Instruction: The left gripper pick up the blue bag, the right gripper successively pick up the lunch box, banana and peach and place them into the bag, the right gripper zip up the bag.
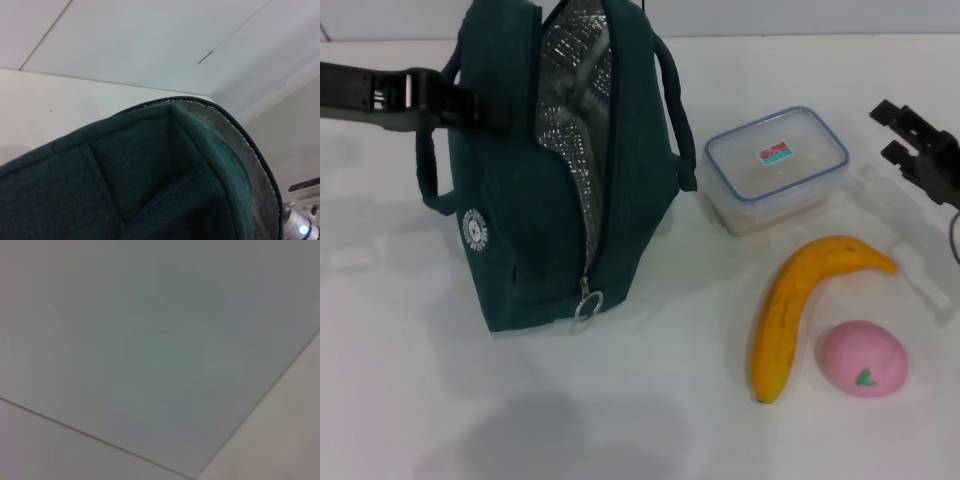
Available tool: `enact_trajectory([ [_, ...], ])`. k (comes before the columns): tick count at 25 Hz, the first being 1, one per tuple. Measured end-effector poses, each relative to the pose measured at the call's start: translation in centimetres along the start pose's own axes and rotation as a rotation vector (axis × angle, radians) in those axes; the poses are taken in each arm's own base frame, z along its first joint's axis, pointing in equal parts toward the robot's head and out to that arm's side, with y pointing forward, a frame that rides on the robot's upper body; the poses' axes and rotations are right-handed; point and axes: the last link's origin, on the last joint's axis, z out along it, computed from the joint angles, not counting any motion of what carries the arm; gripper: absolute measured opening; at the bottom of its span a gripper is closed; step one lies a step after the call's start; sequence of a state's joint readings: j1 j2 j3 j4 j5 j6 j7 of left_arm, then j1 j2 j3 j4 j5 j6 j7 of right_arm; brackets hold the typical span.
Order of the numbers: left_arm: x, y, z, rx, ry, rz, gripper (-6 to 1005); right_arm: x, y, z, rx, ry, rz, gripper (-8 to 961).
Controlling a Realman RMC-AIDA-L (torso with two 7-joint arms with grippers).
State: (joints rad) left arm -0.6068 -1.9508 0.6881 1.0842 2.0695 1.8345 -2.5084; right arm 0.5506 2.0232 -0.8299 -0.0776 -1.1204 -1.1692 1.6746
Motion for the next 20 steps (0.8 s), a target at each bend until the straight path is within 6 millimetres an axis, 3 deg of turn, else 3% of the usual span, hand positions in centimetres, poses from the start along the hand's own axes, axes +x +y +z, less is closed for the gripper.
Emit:
enact_trajectory([
  [13, 0.8, 0.4, 0.5, -0.008, 0.006, 0.019, 36, 0.3, 0.8, 4.4, 0.091, 0.050, -0.015, 813],
  [20, 1.3, 0.5, 1.1, -0.024, 0.003, 0.026, 37, 0.5, 1.2, 5.3, 0.097, 0.069, -0.019, 810],
])
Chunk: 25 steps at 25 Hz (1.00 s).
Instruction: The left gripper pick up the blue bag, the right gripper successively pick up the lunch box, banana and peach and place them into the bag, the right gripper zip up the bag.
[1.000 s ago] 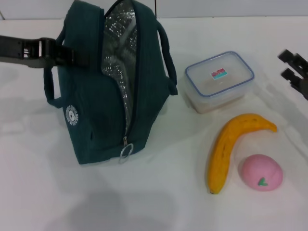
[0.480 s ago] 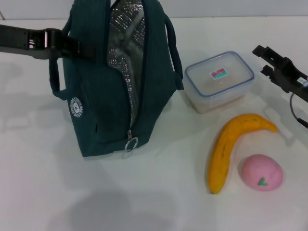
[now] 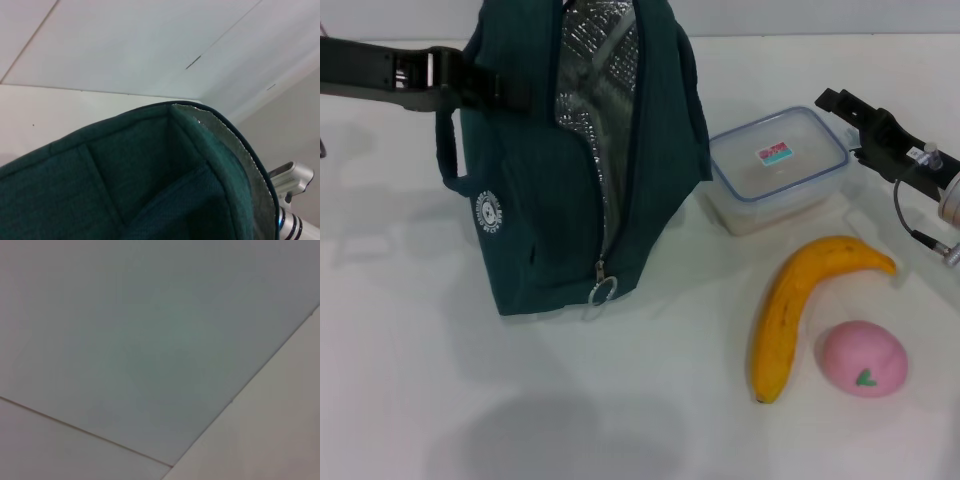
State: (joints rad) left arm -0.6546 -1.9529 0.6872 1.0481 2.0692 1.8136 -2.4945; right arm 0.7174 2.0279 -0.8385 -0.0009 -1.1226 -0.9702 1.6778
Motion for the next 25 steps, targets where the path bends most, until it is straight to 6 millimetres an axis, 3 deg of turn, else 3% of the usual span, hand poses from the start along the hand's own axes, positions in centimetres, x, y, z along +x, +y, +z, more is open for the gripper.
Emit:
enact_trajectory([
  [25, -0.33, -0.35, -0.24, 0.006, 0.002, 0.000, 39, 0.36, 0.64, -0.02, -0.044, 0.024, 0.083, 800],
])
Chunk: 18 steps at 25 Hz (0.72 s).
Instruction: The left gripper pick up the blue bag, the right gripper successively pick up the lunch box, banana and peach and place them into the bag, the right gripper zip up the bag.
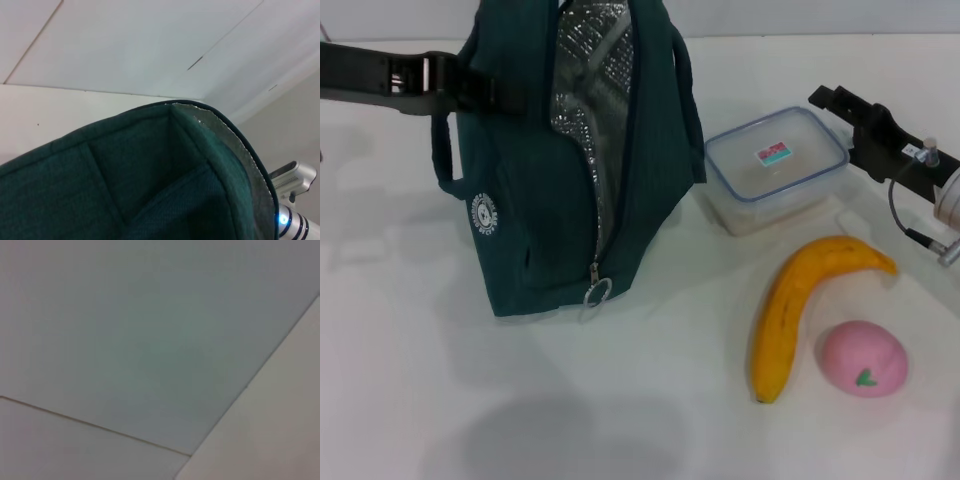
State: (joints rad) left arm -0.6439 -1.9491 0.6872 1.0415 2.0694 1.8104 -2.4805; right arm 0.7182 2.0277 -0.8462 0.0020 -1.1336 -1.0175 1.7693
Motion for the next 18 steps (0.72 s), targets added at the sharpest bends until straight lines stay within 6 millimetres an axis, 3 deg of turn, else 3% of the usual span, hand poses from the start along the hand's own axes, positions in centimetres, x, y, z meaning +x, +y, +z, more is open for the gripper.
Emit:
enact_trajectory([
  [2, -0.20, -0.11, -0.13, 0.002, -0.001, -0.005, 39, 0.09, -0.19, -0.27, 0.002, 0.009, -0.015, 799],
  [13, -0.32, -0.01, -0.37, -0.009, 0.003, -0.003, 40, 0.02, -0.27, -0.74, -0.010, 0.014, -0.036, 380],
  [18, -0.34, -0.01, -0.33, -0.010, 0.001, -0.001, 40, 0.02, -0.54, -1.08, -0.007, 0.005, -0.028, 295],
])
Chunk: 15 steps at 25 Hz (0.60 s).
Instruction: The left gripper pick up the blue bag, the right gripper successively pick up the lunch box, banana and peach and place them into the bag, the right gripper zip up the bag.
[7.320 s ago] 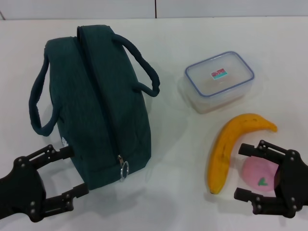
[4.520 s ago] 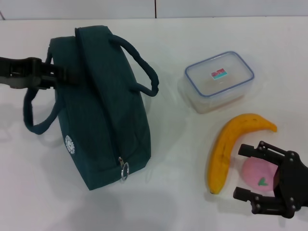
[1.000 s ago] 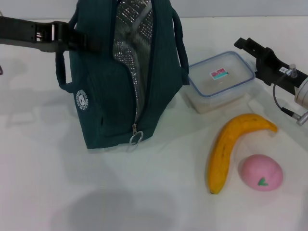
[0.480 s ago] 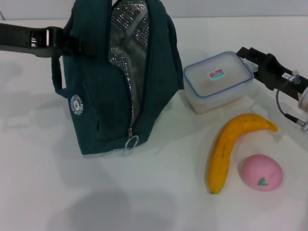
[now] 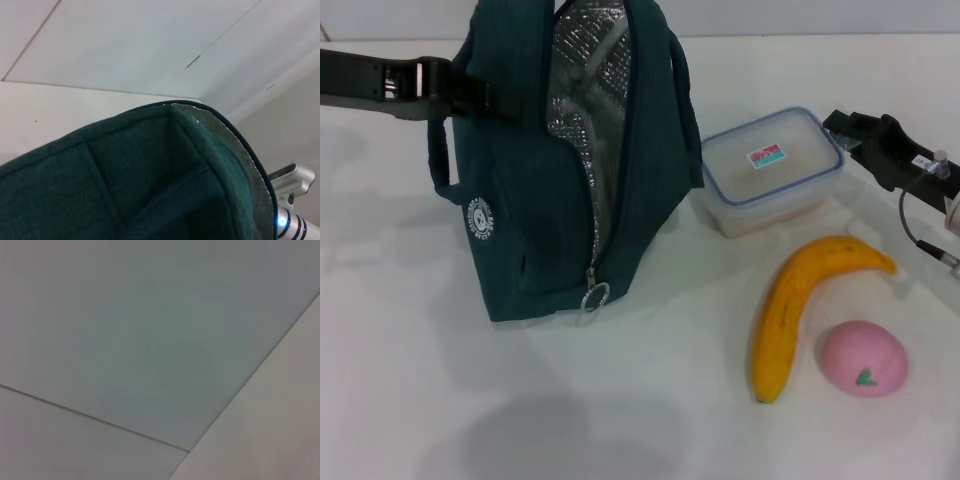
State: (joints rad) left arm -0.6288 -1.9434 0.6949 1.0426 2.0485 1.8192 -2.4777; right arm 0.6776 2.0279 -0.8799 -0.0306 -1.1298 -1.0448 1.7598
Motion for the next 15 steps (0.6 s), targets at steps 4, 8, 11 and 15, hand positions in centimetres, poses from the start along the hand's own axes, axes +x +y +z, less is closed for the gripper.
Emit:
enact_trajectory([
  [4, 0.0, 0.0, 0.0, -0.002, -0.001, 0.001, 41, 0.0, 0.0, -0.2, -0.012, -0.008, -0.002, 226],
  [8, -0.1, 0.0, 0.1, -0.004, -0.001, 0.000, 41, -0.1, 0.3, -0.4, -0.042, -0.019, -0.016, 140],
  [11, -0.1, 0.1, 0.3, -0.010, -0.005, -0.001, 41, -0.2, 0.4, -0.9, -0.066, -0.032, -0.020, 108],
  [15, -0.2, 0.3, 0.5, -0.018, -0.014, 0.000, 41, -0.5, 0.8, -1.8, -0.120, -0.076, -0.013, 95],
])
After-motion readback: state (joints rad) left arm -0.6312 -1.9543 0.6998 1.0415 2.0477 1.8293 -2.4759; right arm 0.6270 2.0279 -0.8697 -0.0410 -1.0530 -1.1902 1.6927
